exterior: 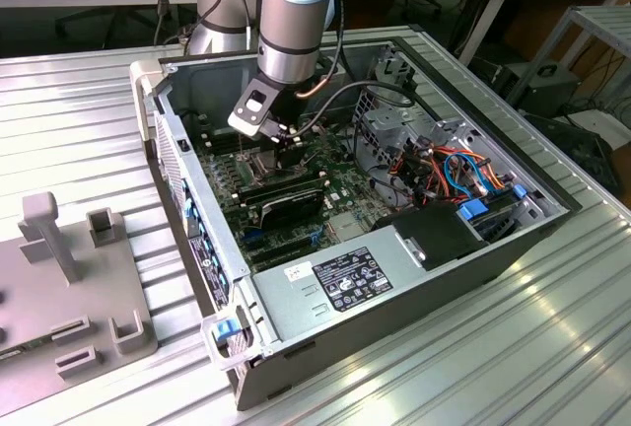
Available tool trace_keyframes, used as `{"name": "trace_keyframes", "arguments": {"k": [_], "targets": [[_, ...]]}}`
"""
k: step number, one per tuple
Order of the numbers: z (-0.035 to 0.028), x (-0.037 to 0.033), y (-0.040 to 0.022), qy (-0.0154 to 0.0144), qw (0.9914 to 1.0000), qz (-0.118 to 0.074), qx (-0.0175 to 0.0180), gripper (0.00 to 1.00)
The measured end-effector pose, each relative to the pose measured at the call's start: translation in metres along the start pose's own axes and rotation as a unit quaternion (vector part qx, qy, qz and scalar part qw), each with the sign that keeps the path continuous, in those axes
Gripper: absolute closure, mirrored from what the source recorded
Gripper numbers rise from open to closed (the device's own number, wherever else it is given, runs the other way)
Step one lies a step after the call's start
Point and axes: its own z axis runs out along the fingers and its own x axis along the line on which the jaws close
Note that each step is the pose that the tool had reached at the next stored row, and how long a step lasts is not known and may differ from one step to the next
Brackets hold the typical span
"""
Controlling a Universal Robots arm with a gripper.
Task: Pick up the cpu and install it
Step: 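Place the cpu into insertion slot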
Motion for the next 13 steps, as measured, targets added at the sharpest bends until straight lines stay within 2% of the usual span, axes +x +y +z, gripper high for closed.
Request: {"name": "trace_keyframes", "arguments": {"k": [13], "targets": [[0.0003,-0.0014,0.0,0.0002,1.0,0.0,-0.0001,0.45]]}}
